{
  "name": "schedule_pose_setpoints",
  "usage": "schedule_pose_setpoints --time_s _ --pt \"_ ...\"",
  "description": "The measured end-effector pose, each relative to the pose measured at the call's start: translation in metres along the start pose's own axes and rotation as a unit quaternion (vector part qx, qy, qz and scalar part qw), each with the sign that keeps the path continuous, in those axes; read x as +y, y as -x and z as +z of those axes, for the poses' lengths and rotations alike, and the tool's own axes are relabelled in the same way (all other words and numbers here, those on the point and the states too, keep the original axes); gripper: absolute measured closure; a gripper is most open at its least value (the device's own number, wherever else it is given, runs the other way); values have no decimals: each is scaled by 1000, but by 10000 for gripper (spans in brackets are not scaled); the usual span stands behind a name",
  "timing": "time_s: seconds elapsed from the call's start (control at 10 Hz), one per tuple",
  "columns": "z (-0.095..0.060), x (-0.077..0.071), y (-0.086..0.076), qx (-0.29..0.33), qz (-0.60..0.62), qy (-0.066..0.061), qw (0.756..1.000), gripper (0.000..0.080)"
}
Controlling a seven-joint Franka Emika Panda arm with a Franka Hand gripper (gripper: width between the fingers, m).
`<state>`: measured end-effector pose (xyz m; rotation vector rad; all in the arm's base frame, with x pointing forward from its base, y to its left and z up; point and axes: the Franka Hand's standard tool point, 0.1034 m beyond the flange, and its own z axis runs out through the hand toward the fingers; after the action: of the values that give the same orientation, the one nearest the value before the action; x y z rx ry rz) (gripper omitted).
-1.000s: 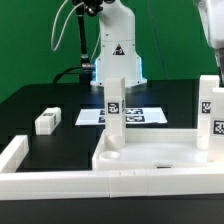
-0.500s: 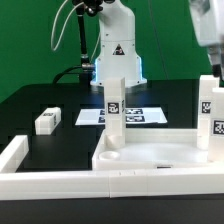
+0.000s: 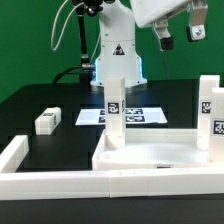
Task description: Assemble desk
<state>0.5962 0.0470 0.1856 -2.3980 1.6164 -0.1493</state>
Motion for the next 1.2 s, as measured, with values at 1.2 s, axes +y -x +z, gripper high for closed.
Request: schedule_pose_setpoints --time_s 1.2 --pt "-9 151 -82 -4 -468 23 884 150"
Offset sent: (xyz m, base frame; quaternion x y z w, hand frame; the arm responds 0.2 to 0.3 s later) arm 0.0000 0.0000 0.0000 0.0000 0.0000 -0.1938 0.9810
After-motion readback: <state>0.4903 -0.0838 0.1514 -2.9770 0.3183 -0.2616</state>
